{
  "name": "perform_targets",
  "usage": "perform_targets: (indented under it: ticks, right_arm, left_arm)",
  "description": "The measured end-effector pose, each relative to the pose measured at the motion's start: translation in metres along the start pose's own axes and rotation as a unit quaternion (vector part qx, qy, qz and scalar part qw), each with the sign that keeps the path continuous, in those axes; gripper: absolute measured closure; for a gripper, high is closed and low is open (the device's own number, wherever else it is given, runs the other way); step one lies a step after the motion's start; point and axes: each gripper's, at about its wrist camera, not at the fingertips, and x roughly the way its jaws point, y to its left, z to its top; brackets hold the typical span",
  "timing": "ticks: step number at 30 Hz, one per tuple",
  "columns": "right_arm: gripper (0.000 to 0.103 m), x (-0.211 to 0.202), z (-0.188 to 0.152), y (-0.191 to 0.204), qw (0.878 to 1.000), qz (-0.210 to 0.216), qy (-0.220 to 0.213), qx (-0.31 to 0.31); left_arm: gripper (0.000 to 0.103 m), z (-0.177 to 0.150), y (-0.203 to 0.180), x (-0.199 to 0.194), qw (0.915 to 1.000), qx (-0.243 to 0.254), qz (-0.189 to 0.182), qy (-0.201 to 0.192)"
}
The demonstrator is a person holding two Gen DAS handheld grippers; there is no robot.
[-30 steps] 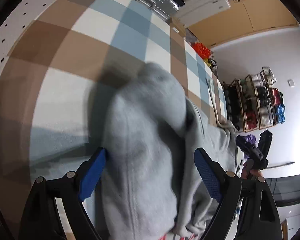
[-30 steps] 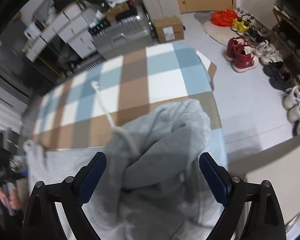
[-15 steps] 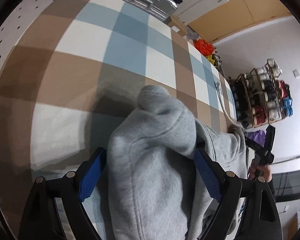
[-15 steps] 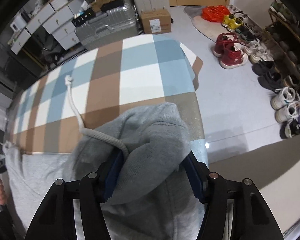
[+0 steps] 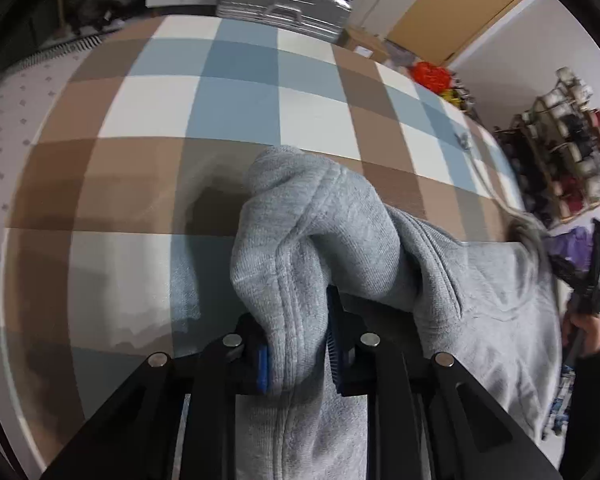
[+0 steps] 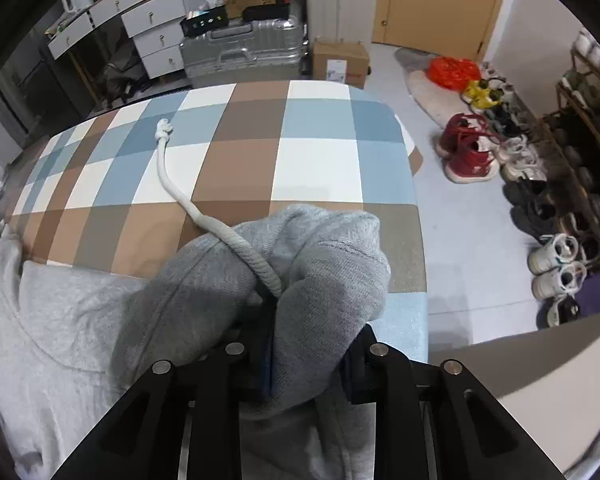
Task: Fold large clothes
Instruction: 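Grasp the hood with both tools and lift it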
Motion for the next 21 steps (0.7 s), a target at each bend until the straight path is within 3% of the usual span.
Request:
perform_targets:
  ticks: [4, 12, 21]
  right_arm:
    - [0.082, -0.002, 0.006, 0.010, 1.000, -0.012, -0.024, -0.003]
    - [0.083, -0.003, 0.034, 0.026, 0.998, -0.018, -0.059, -0.009]
    - [0.083, 0.011, 0.077, 0.037, 0.997, -0.032, -0.070, 0.021]
  left_arm:
    - [0.090, 0.005, -0.014, 0.005, 0.9985, 0.020, 0.051, -0.002]
    - [0.094, 0.040, -0.006, 0.013, 0.9947, 0.035, 0.096, 0.011]
    - [0.098, 0.080, -0.007, 0.030, 0.9869, 0.043, 0.155, -0.007]
